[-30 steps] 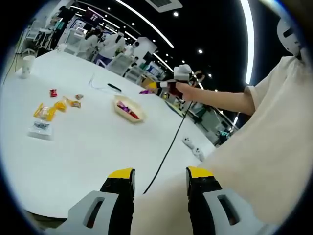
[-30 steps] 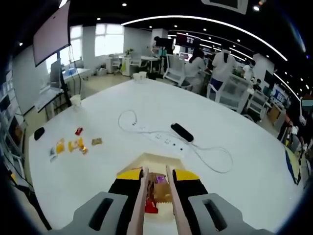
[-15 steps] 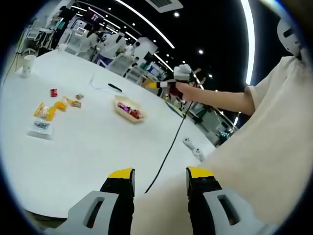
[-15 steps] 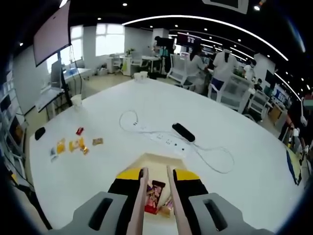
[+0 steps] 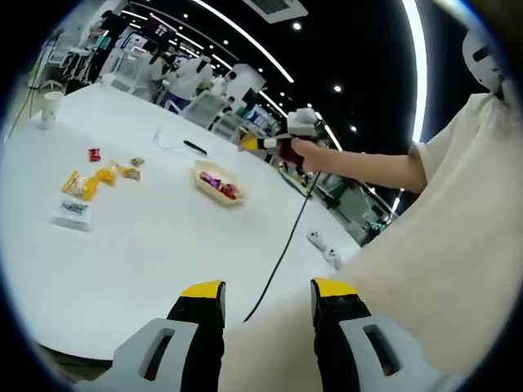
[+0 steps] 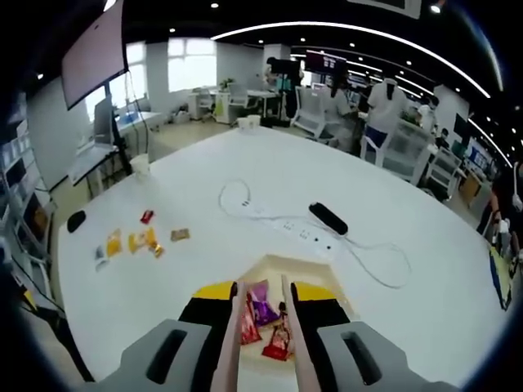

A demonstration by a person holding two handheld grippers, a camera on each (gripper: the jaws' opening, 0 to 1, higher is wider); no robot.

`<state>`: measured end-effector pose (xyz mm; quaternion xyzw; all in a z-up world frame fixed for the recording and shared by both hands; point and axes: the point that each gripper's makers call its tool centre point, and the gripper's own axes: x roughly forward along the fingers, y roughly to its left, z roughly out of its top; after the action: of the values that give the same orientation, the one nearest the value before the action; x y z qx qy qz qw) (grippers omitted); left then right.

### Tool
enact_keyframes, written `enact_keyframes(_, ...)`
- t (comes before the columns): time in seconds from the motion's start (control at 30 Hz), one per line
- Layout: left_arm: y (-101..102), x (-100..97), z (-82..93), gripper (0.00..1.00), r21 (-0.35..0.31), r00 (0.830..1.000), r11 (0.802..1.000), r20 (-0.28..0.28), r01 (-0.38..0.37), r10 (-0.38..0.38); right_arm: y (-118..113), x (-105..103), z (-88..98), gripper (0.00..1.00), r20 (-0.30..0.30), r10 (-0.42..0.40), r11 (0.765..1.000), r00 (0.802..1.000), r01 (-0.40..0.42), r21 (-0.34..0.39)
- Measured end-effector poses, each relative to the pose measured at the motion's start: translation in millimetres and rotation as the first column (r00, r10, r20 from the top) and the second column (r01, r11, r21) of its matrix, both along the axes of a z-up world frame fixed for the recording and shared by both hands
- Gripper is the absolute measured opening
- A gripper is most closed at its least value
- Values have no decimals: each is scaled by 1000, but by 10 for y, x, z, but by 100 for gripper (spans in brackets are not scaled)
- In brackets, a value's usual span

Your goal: Place the target food into the container with the food tongs after gripping and lifting it, then release it inside without dropping or visibly crushing the food.

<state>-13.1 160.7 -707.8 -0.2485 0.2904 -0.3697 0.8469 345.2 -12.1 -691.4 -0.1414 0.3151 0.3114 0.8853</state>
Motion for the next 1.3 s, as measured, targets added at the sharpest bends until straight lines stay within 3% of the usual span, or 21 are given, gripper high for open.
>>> enact_keyframes(0.3,82,-29,-8,41,-2,1000,1000,-3,-20,20,355,-114,-32,26,-29,45,999,999,-45,20)
enact_keyframes(0.67,176,-57,-18,41,-6,999,999,-5,-41,41,600,-72,-195,27,-88,85,995,992,-80,66)
enact_keyframes(1.3,404,-131,-72,41,-11,997,997,-22,-78,78,1227,-263,-459,28,-150,148,987,978,-137,84)
